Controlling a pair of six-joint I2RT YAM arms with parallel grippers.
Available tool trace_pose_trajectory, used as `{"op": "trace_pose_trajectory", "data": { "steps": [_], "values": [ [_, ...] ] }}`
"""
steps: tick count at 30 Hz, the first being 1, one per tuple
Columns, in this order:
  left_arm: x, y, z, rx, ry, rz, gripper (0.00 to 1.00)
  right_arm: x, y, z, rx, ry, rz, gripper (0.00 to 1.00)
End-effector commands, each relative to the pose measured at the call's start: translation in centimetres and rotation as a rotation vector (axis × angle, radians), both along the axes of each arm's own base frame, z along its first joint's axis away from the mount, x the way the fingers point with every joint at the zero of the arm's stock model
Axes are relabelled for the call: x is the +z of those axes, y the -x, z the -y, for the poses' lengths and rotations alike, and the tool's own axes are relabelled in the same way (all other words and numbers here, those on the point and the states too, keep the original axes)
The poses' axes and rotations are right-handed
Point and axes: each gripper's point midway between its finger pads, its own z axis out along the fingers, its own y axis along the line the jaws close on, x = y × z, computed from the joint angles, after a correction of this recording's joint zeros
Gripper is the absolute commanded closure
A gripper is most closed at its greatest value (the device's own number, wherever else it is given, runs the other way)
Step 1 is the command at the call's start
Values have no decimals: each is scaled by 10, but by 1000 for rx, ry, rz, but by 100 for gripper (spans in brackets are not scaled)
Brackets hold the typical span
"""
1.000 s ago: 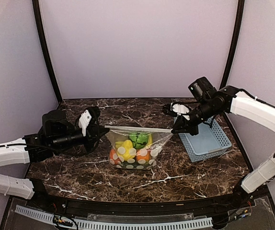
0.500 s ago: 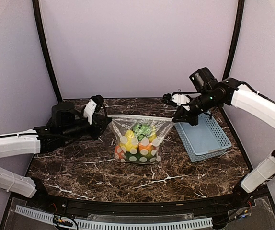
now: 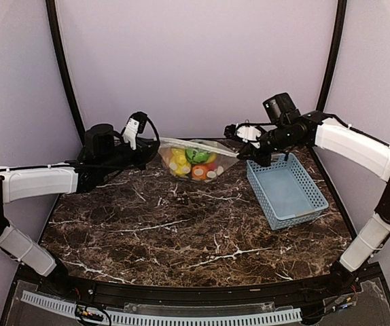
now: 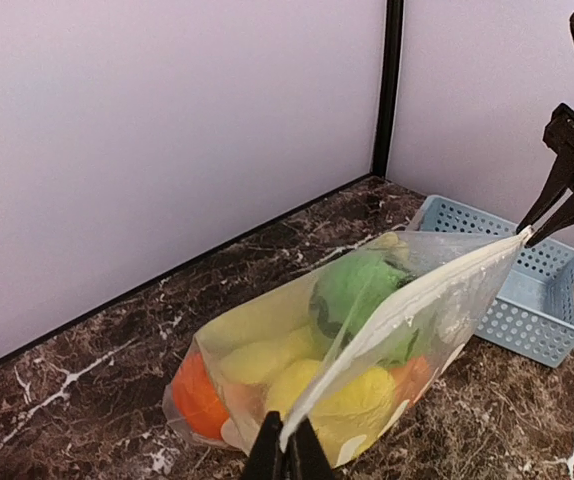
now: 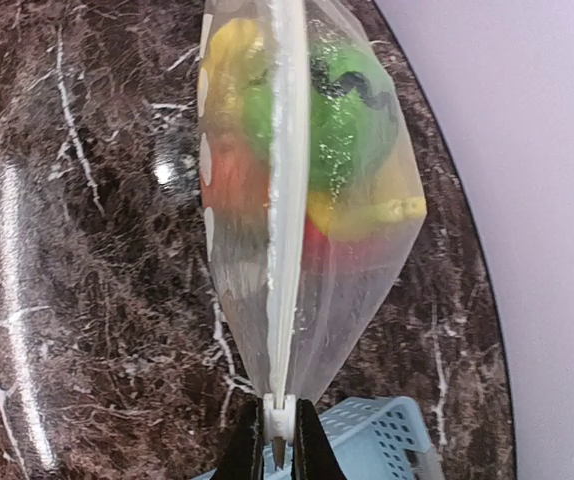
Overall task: Place the food in the zip-top bag and seal the zipper
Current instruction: Pick up the zipper food storage bag from the center of the board, then place the zipper food storage bag at the center of the board.
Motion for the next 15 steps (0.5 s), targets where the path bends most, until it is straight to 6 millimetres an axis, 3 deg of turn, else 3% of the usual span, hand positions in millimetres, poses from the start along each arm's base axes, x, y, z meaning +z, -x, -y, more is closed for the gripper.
{"op": "trace_pose_trajectory", "data": {
  "steps": [1,2,3,4,5,6,7,9,15],
  "values": [
    [-36,33,-1,-102,-38,-97,88,-31,48,-16,116,-26,-174,90],
    [-54,45,-1,-137,-76,-155,77,-40,64,-18,141,-8,-244,86],
    [-58,56,-4,-151,-100,-185,67,-48,78,-19,155,12,-310,82],
    [-52,66,-7,-166,-113,-166,63,-51,88,-18,160,24,-358,78],
    [-61,74,-11,-172,-138,-193,57,-52,96,-16,157,32,-393,74],
    [-48,80,-15,-175,-137,-154,54,-50,100,-13,149,35,-409,71],
    [-50,85,-20,-175,-157,-152,47,-48,102,-10,140,36,-408,68],
    [-36,90,-29,-146,-162,-108,39,-38,102,-3,126,27,-377,63],
    [-3,70,-62,73,-178,-28,24,-4,78,18,23,-98,-305,49]
  ]
}}
